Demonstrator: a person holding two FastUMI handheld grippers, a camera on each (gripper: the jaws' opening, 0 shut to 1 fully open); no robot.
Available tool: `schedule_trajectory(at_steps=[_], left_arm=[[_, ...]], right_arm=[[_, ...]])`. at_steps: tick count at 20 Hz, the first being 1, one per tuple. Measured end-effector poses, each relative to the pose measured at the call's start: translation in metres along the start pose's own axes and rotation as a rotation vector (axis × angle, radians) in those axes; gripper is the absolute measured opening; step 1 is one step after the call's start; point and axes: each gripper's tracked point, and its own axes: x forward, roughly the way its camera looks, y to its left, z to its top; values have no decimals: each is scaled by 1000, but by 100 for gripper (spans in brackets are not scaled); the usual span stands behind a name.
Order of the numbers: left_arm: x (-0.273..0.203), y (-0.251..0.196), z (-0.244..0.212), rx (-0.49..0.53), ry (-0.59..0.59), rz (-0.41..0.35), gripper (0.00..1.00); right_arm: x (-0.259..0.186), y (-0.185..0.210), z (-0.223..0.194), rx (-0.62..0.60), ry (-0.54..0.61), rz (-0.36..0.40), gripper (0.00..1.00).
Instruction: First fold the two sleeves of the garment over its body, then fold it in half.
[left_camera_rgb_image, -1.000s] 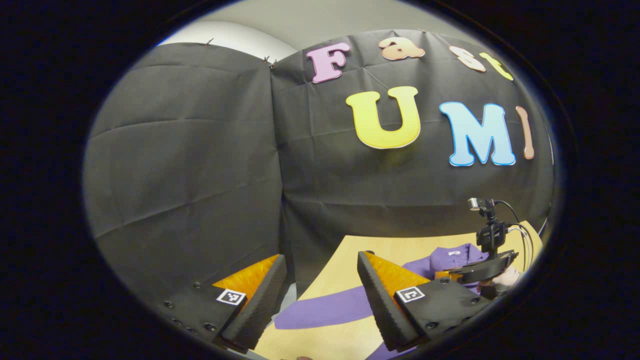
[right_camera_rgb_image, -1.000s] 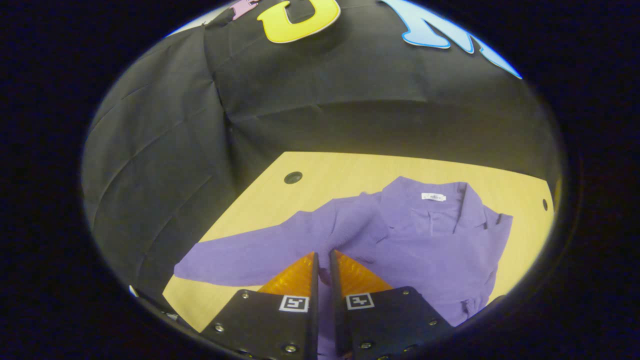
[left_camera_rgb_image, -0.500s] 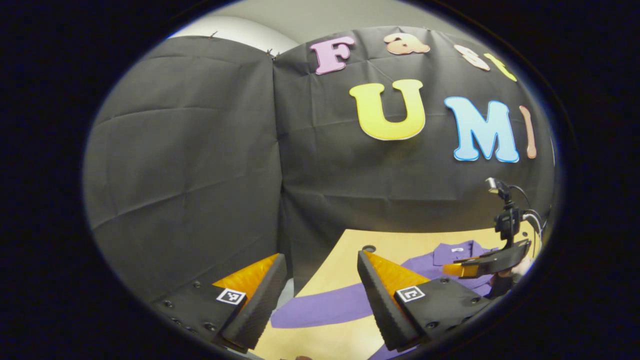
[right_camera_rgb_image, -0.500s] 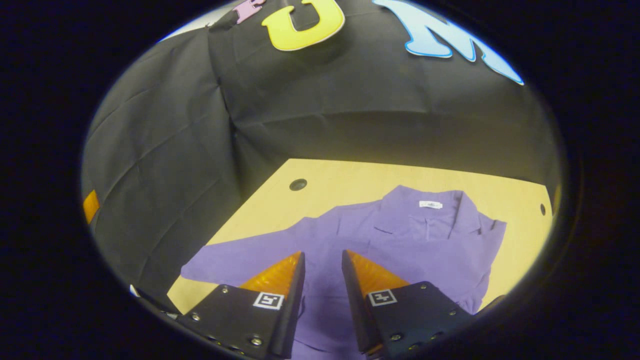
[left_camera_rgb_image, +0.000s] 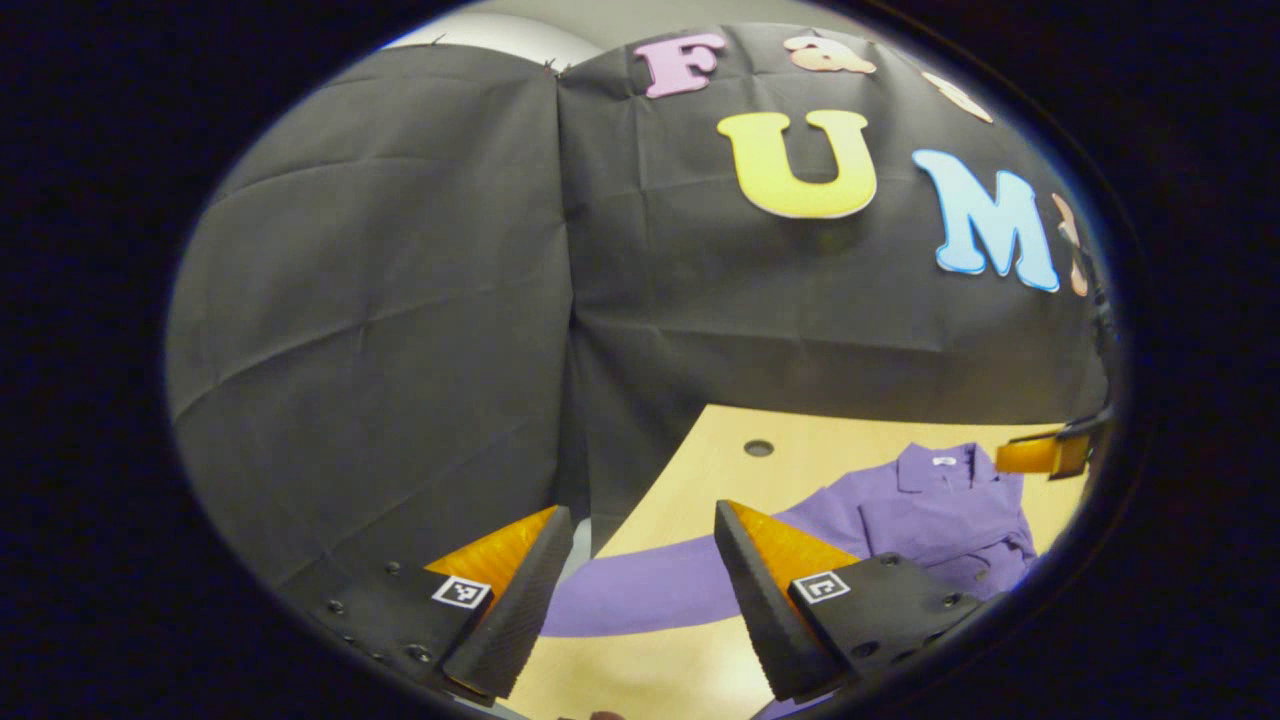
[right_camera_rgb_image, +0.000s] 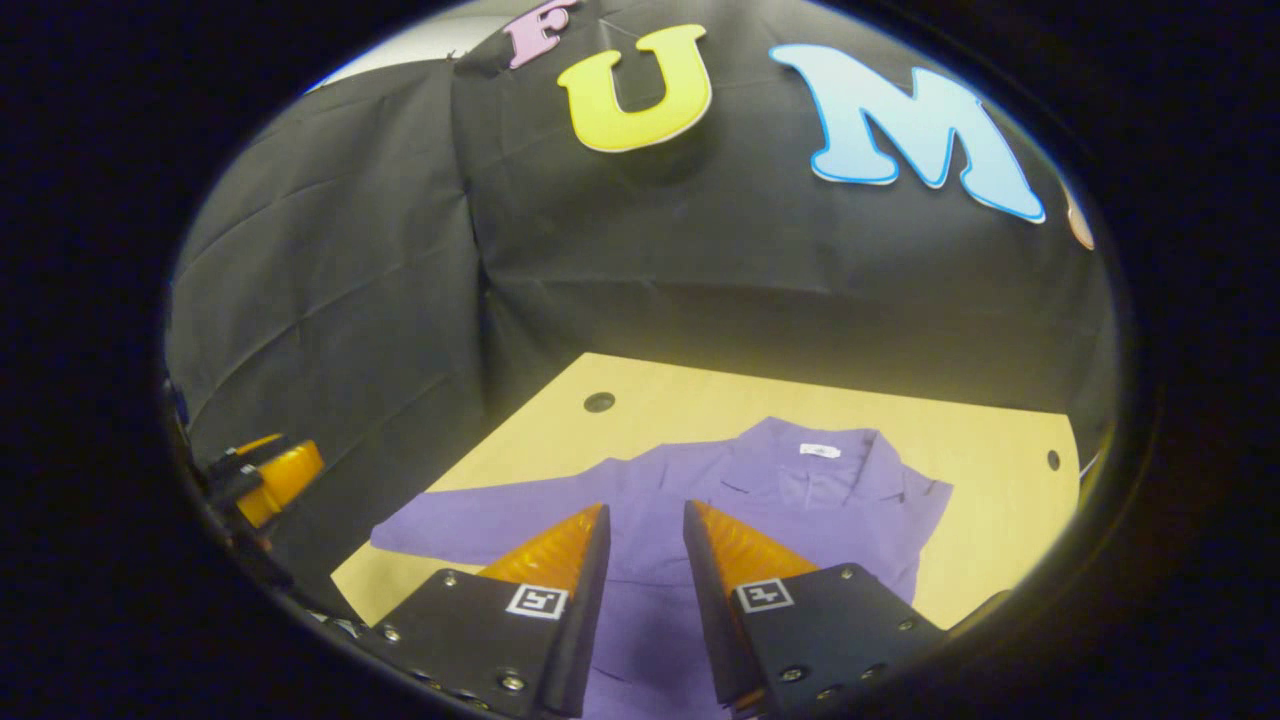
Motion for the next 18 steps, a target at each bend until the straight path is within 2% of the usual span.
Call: schedule_trajectory(at_steps=[8, 12, 18], left_arm=[[60, 35, -126, -108, 245, 65, 95], [83, 51, -158, -129, 298, 90, 95], [100, 63, -198, -122, 378, 100, 95]], right_arm=[[-42, -33, -1, 26, -15, -97, 47], [-56, -54, -16, 41, 20, -159, 47], [-71, -65, -28, 65, 40, -208, 47]])
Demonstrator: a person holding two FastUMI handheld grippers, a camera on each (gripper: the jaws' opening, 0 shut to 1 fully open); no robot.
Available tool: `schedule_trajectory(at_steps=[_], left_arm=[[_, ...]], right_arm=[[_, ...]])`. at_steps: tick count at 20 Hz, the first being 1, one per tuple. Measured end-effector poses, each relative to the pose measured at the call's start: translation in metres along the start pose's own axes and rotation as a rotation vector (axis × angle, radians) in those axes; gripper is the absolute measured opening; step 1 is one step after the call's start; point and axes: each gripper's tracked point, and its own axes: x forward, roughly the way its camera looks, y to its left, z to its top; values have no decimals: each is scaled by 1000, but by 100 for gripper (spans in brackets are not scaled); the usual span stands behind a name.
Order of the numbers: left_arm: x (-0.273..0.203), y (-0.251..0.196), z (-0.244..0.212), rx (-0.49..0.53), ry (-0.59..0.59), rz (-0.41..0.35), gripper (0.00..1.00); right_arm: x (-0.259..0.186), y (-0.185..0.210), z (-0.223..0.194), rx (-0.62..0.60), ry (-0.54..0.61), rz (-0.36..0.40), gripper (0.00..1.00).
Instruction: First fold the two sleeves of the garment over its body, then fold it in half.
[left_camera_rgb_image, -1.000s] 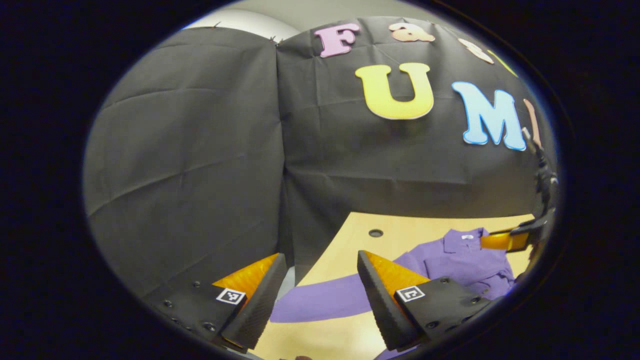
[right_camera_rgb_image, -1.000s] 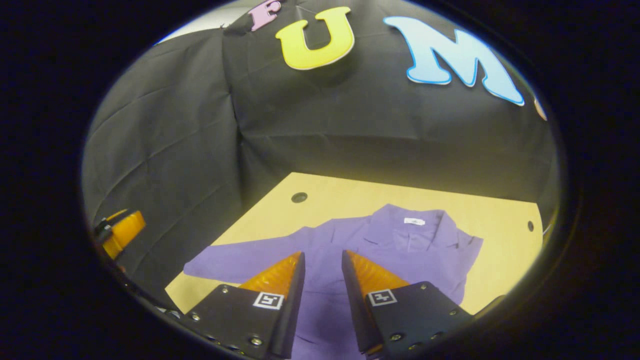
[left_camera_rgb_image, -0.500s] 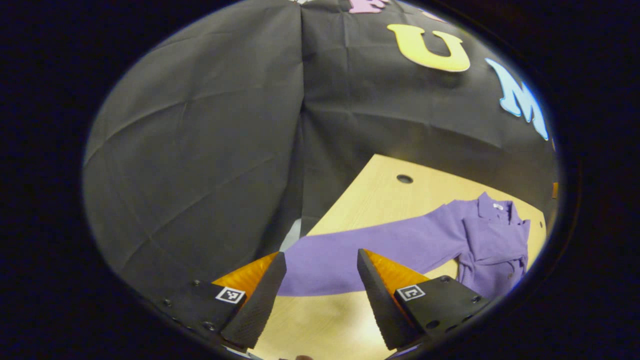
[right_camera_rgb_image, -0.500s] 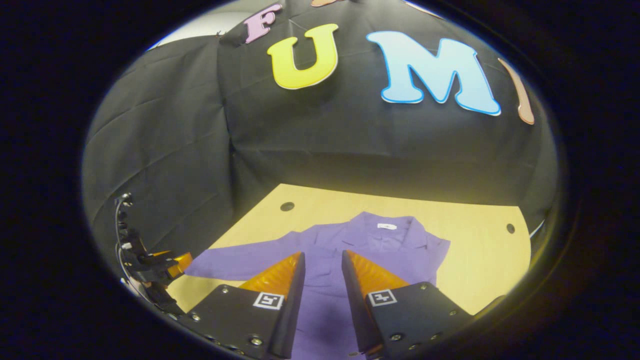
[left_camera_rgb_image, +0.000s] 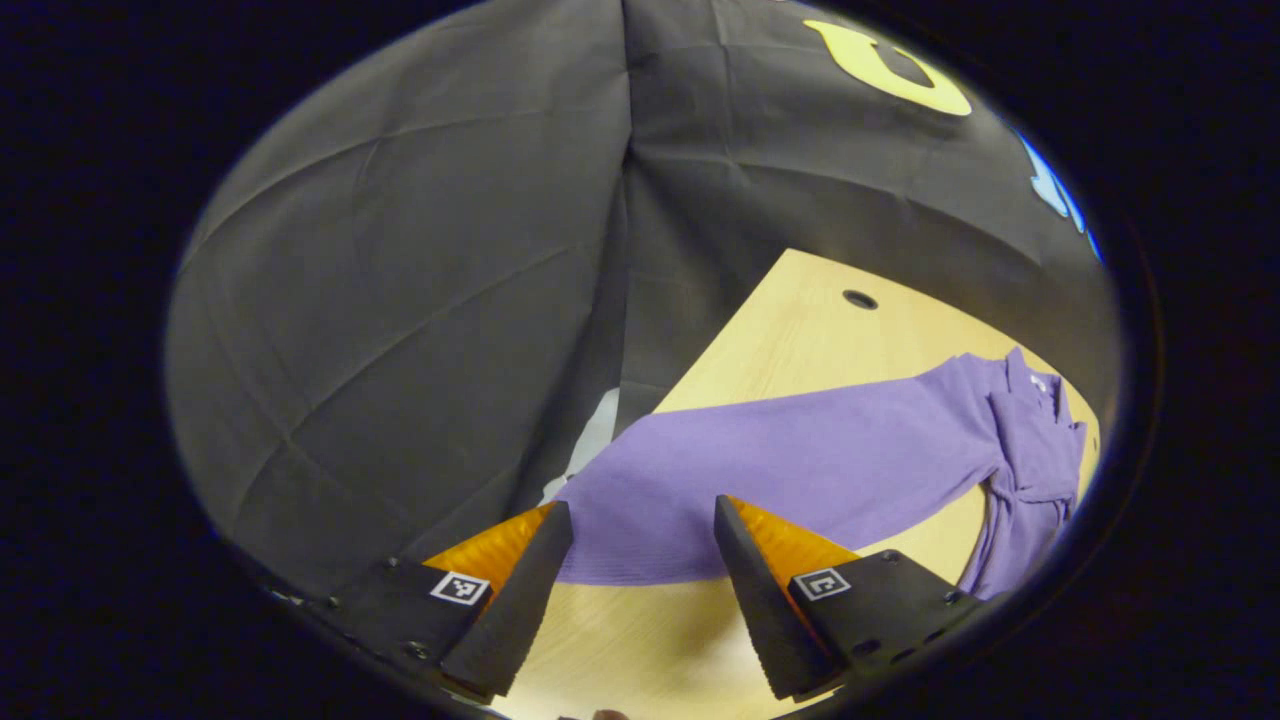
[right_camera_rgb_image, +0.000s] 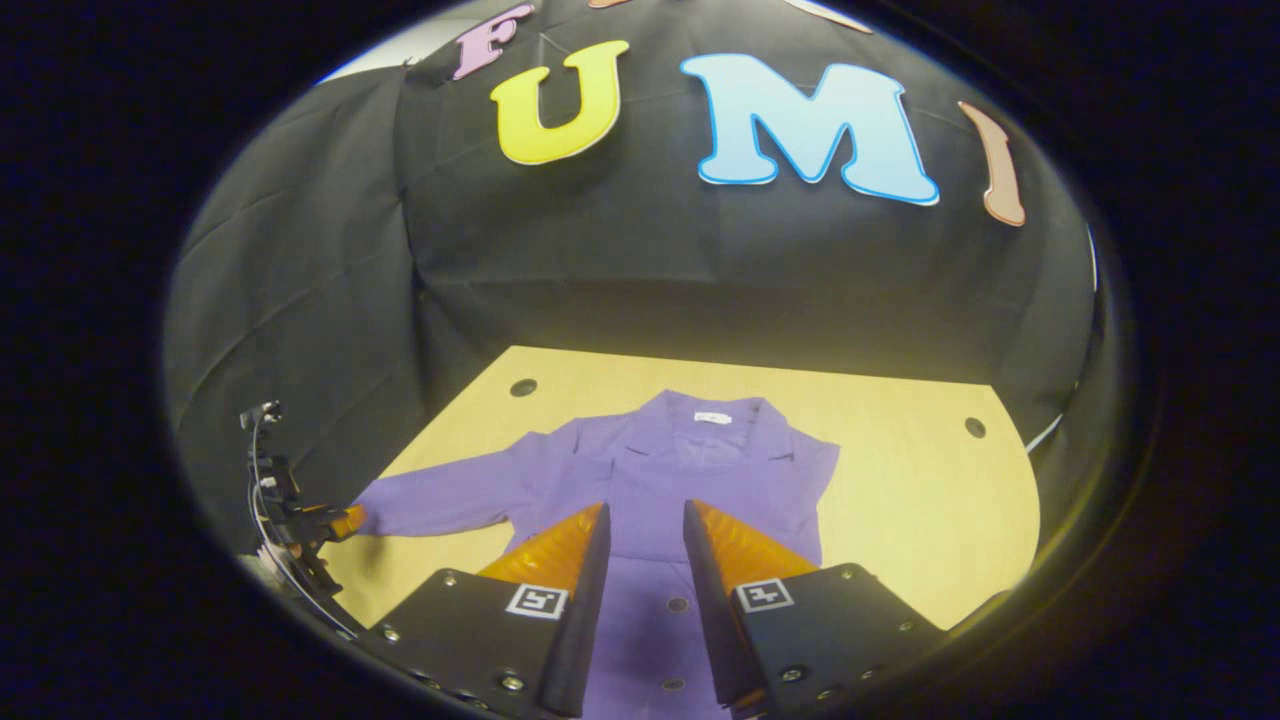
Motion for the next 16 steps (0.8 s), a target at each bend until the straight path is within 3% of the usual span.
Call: schedule_trajectory(at_steps=[4, 13, 16], left_arm=[[9, 9, -21, 3, 74, 16, 95], [8, 0, -19, 8, 85, 10, 93], [12, -20, -20, 16, 89, -18, 61]], right_arm=[[-4, -4, -3, 10, 4, -11, 47], [-2, -4, -19, 34, 30, -2, 47], [-1, -3, -22, 29, 40, 6, 47]])
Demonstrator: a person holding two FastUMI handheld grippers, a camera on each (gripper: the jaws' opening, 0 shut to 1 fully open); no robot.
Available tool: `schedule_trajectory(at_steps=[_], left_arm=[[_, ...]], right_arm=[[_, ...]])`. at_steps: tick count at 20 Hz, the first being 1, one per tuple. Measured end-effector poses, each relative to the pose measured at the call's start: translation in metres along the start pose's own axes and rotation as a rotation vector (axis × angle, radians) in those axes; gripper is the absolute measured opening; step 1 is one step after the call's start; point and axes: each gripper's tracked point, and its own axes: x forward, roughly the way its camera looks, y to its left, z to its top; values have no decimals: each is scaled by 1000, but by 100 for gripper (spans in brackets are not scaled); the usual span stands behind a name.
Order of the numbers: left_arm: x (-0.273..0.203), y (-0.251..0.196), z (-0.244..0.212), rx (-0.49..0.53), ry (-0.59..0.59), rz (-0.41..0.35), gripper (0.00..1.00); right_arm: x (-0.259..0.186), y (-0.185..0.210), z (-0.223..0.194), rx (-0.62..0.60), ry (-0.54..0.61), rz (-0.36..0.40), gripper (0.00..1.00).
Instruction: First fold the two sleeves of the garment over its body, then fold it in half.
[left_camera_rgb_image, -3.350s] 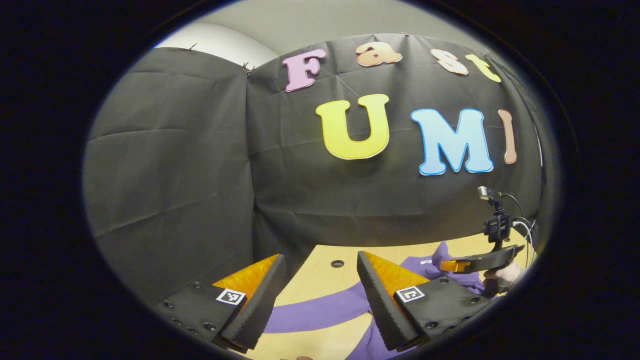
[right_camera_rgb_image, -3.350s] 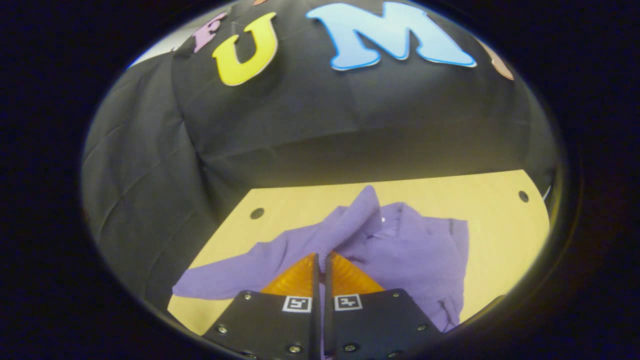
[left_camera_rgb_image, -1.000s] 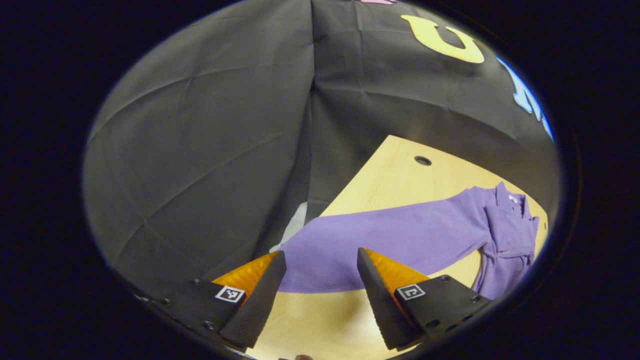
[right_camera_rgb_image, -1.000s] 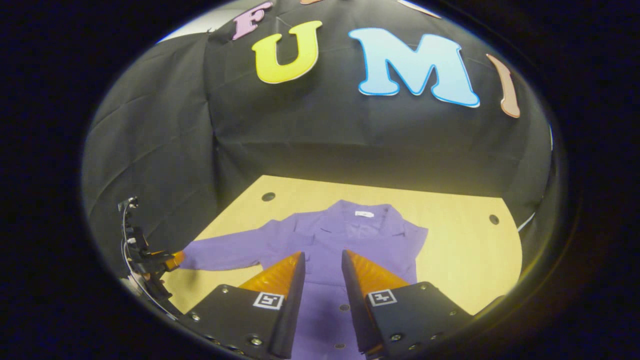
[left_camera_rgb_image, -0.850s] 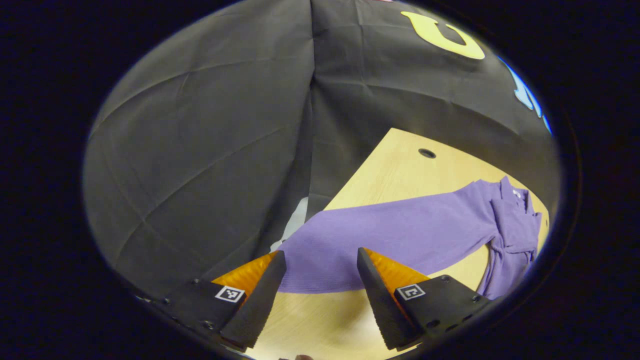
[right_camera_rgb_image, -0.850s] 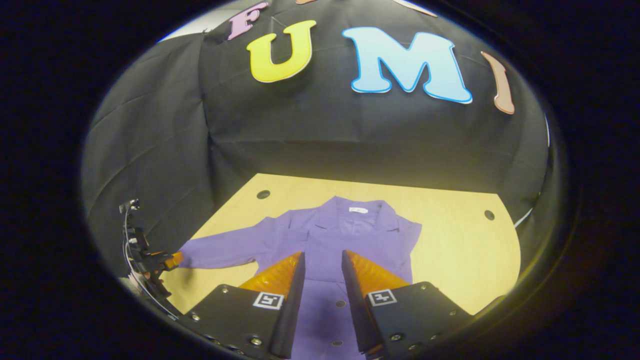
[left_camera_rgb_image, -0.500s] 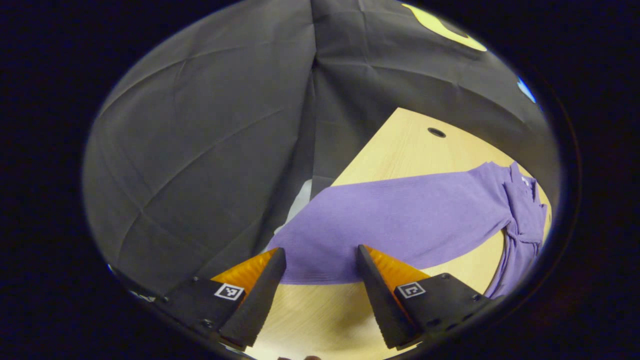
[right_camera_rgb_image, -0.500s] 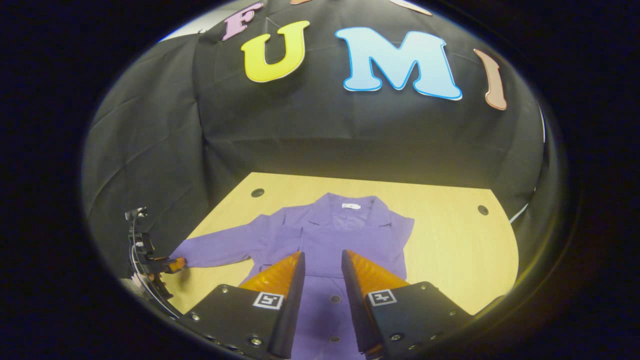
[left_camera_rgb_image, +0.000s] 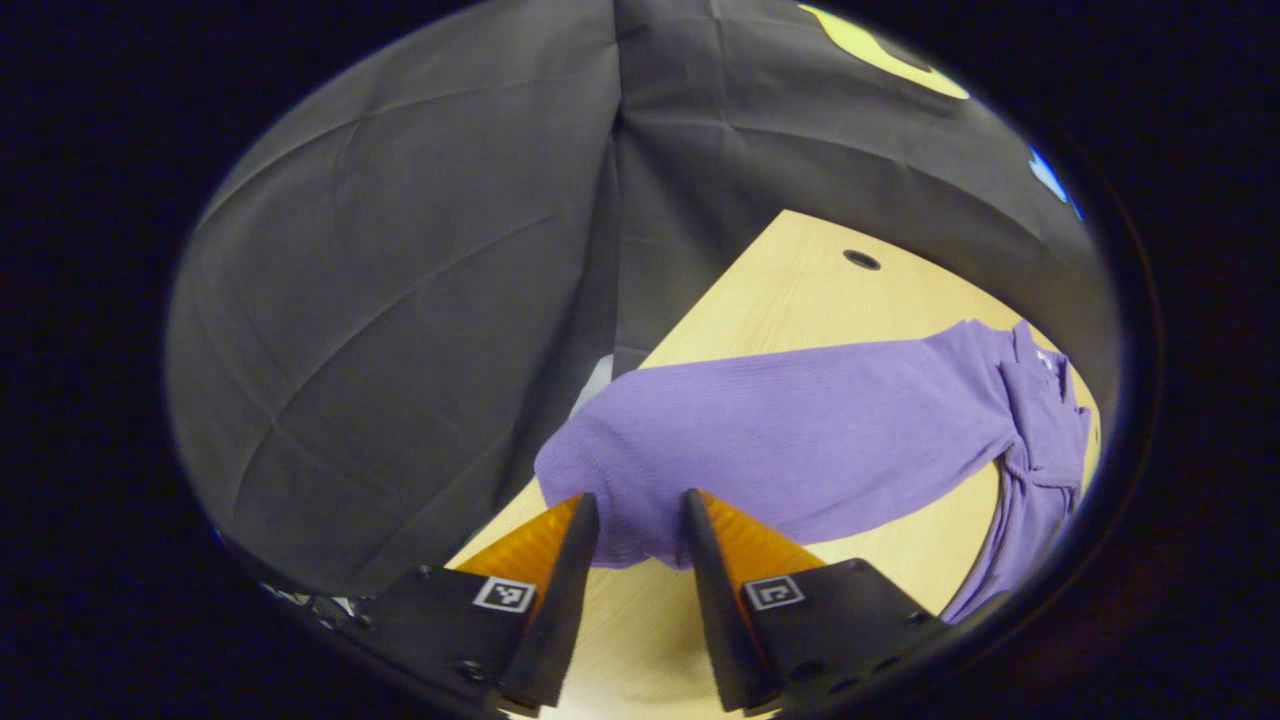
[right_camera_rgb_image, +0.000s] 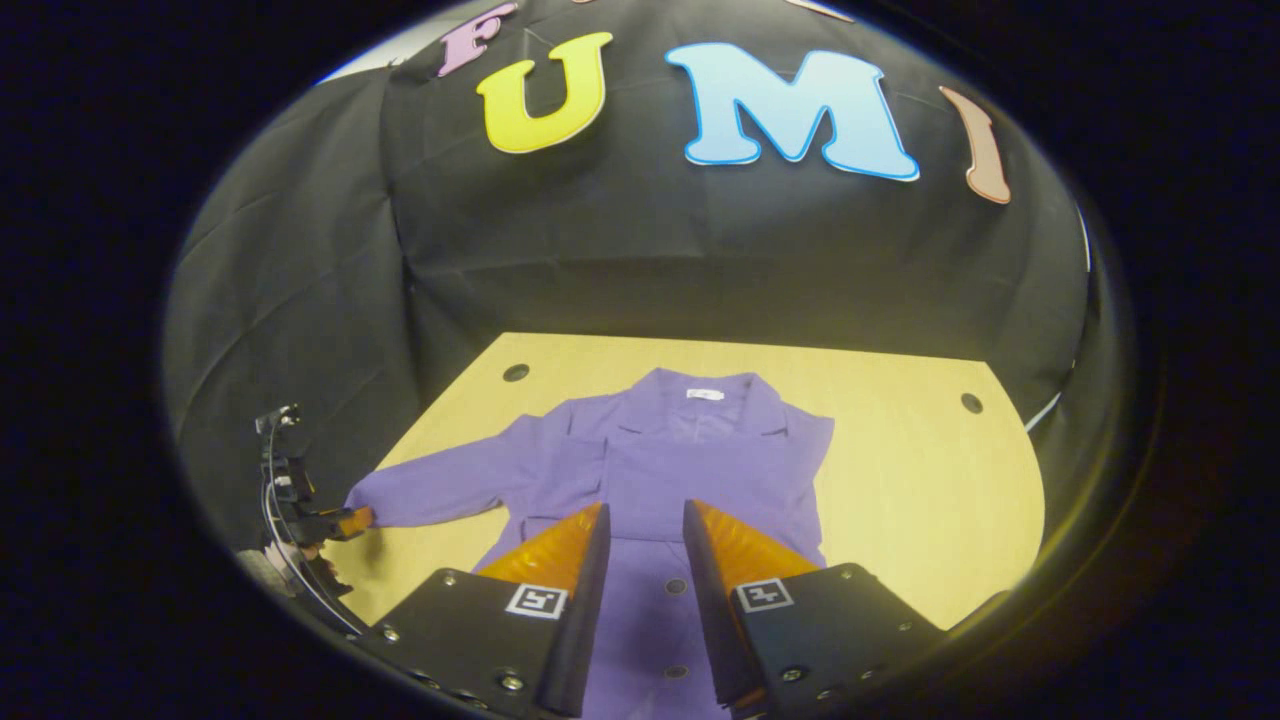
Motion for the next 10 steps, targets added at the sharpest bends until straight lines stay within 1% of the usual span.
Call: schedule_trajectory(at_steps=[2, 3, 4, 5, 7, 10], left_arm=[[0, -7, 2, -15, -3, 7, 30], [3, -9, 4, -6, -10, 13, 14], [4, -8, 3, 3, -1, 24, 12], [4, -7, 4, 25, 3, 30, 7], [2, -5, 7, 56, 10, 53, 7], [-3, -12, 15, 94, -1, 58, 7]], right_arm=[[0, 1, -1, 3, 0, 5, 47], [0, 0, -1, 3, 1, 6, 47], [0, 0, -1, 4, 1, 6, 47], [0, -1, -1, 4, 0, 7, 47], [-1, -4, -1, 4, -2, 6, 47], [-4, -10, -1, 12, -10, 3, 47]])
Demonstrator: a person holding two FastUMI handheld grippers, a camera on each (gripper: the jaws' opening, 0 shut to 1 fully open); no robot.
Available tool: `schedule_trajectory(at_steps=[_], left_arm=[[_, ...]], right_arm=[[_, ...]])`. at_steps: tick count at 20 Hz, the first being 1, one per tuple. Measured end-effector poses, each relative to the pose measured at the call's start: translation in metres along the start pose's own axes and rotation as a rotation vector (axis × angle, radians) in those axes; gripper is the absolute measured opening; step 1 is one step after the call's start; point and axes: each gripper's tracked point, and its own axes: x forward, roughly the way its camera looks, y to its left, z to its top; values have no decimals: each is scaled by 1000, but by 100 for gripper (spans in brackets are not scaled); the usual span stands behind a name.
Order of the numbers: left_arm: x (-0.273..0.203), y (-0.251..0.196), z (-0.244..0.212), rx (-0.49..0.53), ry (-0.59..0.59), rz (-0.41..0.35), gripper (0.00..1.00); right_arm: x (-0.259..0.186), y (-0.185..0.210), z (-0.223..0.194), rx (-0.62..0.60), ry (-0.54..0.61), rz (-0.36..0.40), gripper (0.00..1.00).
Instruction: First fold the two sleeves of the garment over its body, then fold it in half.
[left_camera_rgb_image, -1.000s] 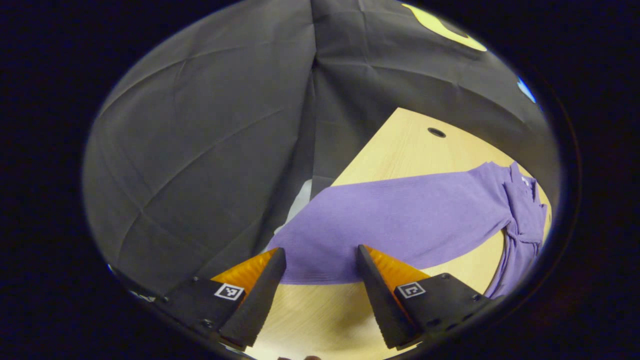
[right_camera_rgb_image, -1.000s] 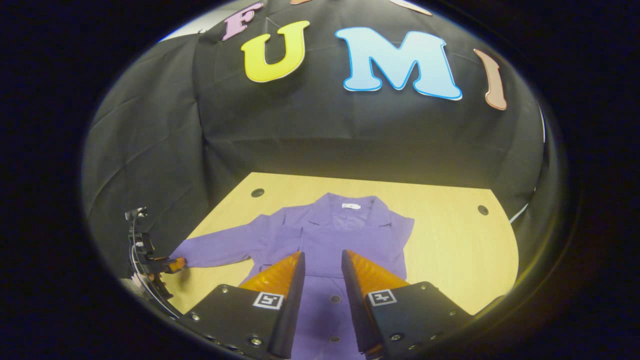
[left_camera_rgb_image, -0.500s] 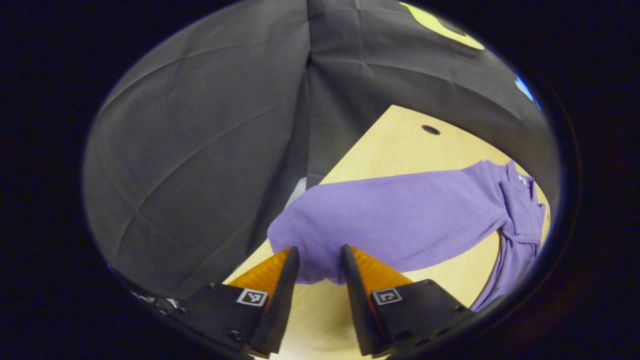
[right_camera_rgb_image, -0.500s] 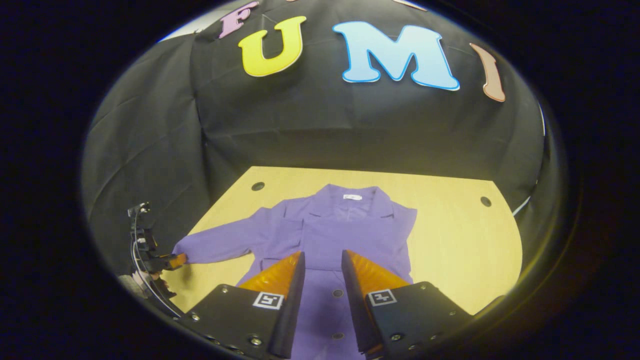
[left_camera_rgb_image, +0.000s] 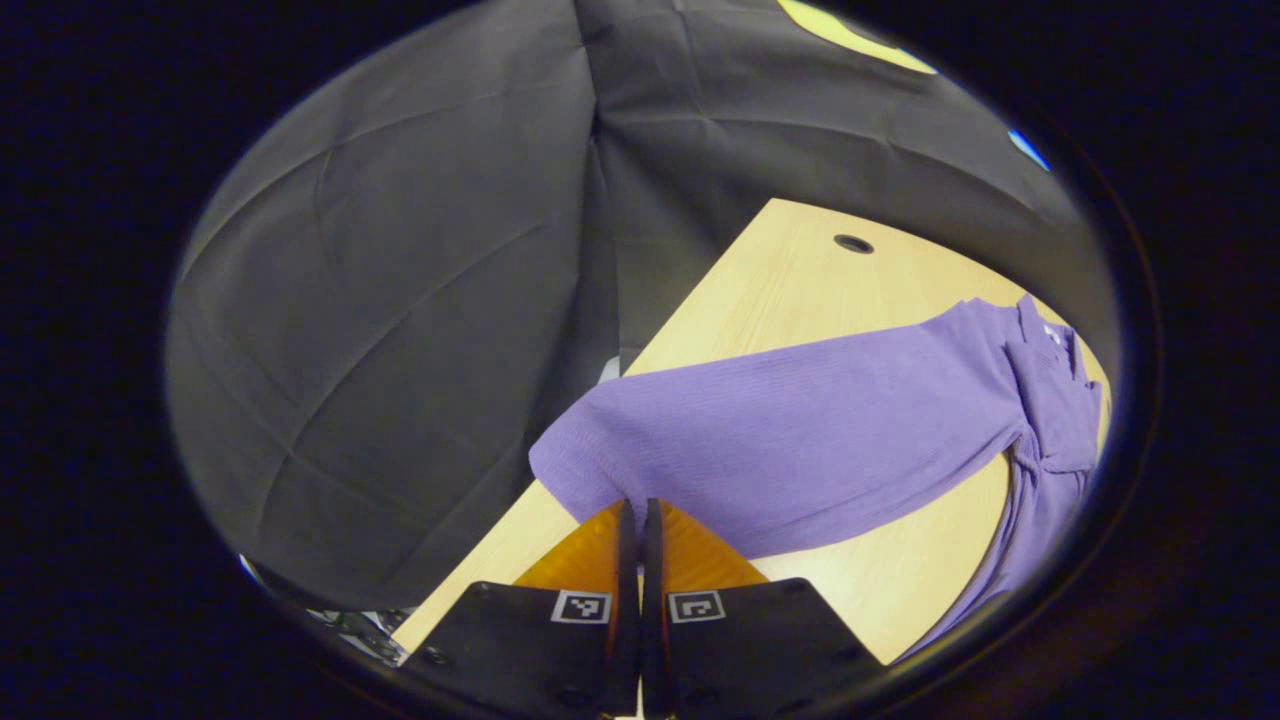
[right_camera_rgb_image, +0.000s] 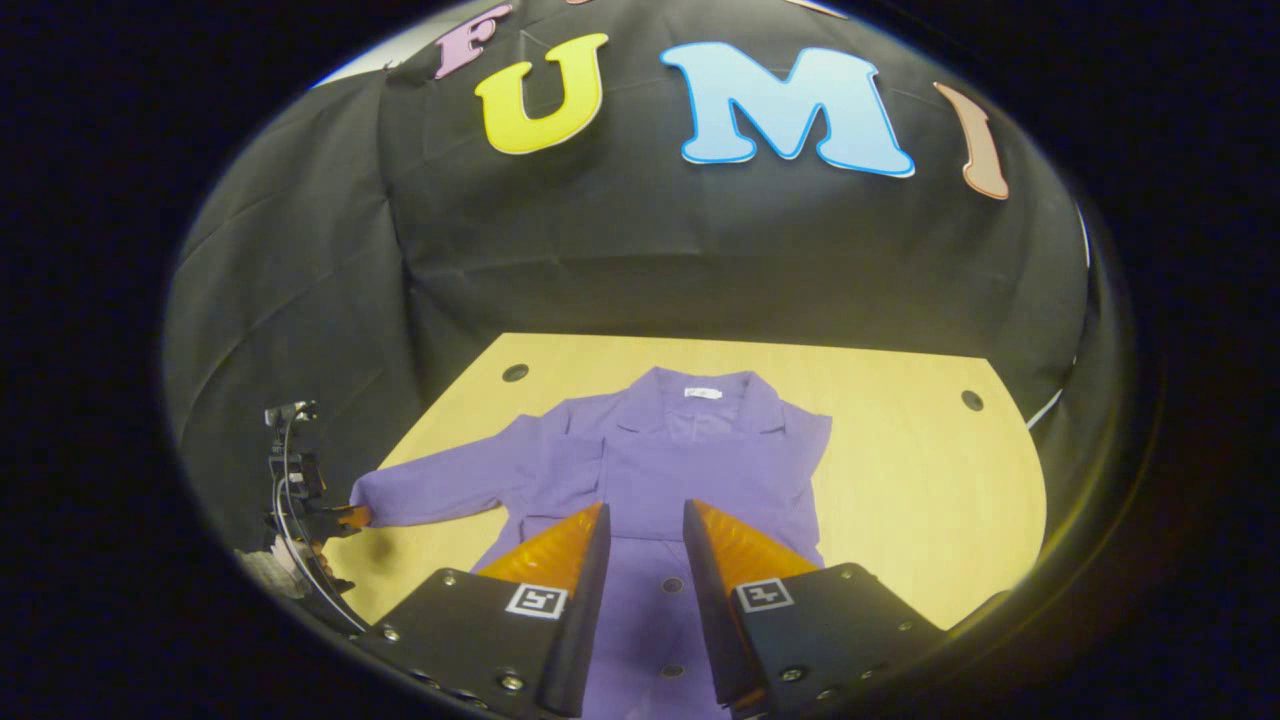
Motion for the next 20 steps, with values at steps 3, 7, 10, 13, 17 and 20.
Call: schedule_trajectory(at_steps=[3, 7, 10, 13, 17, 20], left_arm=[[-10, -12, 16, 49, -35, -18, 7], [-27, -40, 42, 117, -92, -57, 7], [-44, -64, 57, 166, -124, -92, 7], [-56, -101, 71, 201, -154, -131, 7], [-72, -156, 85, 226, -182, -192, 7], [-80, -196, 86, 254, -189, -236, 6]], right_arm=[[-3, -7, -2, 15, -8, -6, 47], [-7, -21, -7, 38, -14, -15, 47], [-11, -33, -12, 63, -16, -25, 47], [-16, -47, -18, 84, -15, -40, 47], [-26, -68, -27, 114, -11, -64, 47], [-36, -87, -35, 148, -8, -87, 47]])
